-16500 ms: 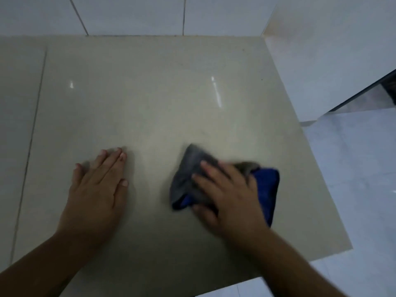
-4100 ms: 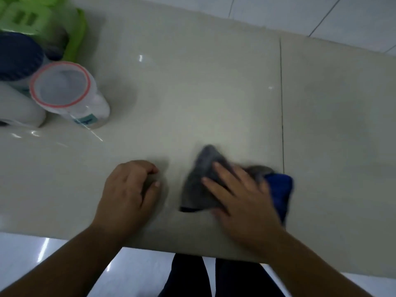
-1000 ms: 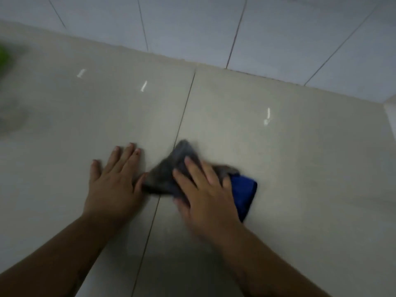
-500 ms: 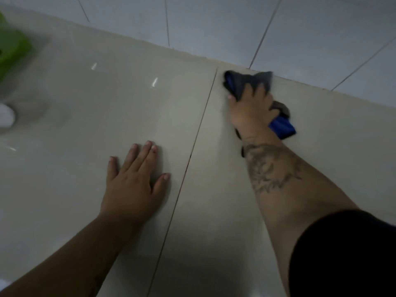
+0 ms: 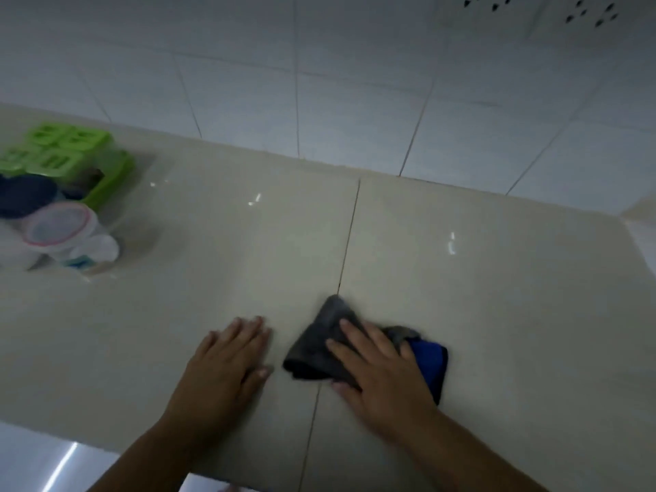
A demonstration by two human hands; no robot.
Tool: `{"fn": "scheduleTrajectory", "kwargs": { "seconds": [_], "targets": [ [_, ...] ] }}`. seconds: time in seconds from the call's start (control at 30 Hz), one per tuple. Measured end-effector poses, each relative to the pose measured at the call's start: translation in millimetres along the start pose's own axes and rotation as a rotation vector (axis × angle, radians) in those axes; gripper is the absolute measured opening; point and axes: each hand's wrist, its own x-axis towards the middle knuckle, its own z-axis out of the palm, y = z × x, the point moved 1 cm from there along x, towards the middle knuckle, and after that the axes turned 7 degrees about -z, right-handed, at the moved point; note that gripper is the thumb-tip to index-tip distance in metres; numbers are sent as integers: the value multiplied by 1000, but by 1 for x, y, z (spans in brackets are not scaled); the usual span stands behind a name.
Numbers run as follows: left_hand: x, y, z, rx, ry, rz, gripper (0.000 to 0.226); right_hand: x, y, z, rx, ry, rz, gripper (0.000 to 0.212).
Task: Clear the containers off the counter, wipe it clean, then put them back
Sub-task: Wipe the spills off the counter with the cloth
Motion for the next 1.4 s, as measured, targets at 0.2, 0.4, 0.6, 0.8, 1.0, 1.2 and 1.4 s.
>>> {"fn": "scheduleTrajectory", "kwargs": {
  "seconds": [0.2,0.4,0.6,0.8,1.0,1.2,1.4],
  "targets": [
    [-24,-50,-8,96,-9,80,67,38,39,-13,83,75,675,69],
    [-18,-148,-41,118,26,-69,73,130,-51,-11,125,85,742,72],
    [-15,-181,-54,-45,36,-83,69,130,-180,12,19,47,145,68],
    [-11,-164,-62,-404,55,-142,69,80,-216,28,-38,-48,-259,68],
    [-1,-138,-67,-392,-191,69,61,80,-201,13,166,203,45,51],
    [16,-139,-73,-528,-163,-18,8,76,-165,10,117,268,362,51],
    [22,-136,-71,-392,-20,-127,14,103,-152,0,132,271,390,45]
  ]
}}
